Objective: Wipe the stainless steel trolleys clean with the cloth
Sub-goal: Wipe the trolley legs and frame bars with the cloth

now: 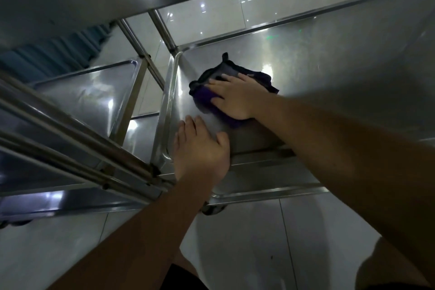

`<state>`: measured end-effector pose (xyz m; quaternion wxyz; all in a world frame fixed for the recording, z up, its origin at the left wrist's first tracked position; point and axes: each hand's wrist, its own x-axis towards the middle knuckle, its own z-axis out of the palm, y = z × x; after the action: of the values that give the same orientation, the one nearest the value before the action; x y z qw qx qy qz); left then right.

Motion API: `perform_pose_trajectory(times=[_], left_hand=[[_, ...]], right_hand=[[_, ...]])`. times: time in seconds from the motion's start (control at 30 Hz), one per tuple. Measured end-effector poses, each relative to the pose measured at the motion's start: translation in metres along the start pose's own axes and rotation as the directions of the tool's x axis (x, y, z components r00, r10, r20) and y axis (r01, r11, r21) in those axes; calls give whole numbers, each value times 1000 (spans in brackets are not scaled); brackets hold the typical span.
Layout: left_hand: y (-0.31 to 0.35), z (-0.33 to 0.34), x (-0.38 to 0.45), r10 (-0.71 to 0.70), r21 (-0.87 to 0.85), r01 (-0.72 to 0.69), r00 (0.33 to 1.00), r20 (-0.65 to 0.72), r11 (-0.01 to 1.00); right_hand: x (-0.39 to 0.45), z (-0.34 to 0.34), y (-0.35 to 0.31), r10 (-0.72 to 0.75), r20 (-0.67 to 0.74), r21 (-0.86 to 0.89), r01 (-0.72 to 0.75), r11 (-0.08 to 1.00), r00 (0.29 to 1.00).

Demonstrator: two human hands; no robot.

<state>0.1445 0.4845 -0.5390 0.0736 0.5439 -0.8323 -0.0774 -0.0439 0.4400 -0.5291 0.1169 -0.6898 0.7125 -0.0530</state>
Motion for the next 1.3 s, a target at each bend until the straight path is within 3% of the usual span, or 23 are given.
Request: perform_pose_trajectory(times=[0.13,0.27,0.37,0.43,0.5,0.63,0.77,0.9,1.03,1.17,1.3], left_hand=[[1,-1,2,-9,-10,9,1000,11,1000],[2,0,2,-26,4,26,999,29,1000],[4,1,1,-41,16,40,999,32,999],[4,0,1,-43,19,43,998,35,999],[5,-1,1,-48,17,47,998,44,999],[8,-6,-1,-44,12,43,998,51,999],[6,-9,-1,-34,14,33,997,64,999],[6,-10,2,-42,37,39,996,74,999],[15,-17,9,-61,225,29,989,137,974],[33,-20,13,58,381,-114,986,156,917],[71,-10,13,233,133,-244,968,98,961]], right_hand=[[-26,-14,59,207,-104,24,-206,978,973],[-90,-25,140,529,-158,114,-517,848,834],[-117,-25,149,645,-111,138,-631,764,756],[-120,-21,129,651,-84,158,-635,756,754],[-120,-13,95,584,-74,139,-572,809,808],[-120,17,12,300,-22,73,-297,952,954],[-132,29,-16,115,-2,85,-115,990,993],[-161,20,25,157,-36,45,-156,987,987],[-214,8,105,363,-93,21,-363,932,927],[-245,-3,153,514,-85,38,-512,858,854],[-243,-2,159,520,-110,71,-515,854,847]])
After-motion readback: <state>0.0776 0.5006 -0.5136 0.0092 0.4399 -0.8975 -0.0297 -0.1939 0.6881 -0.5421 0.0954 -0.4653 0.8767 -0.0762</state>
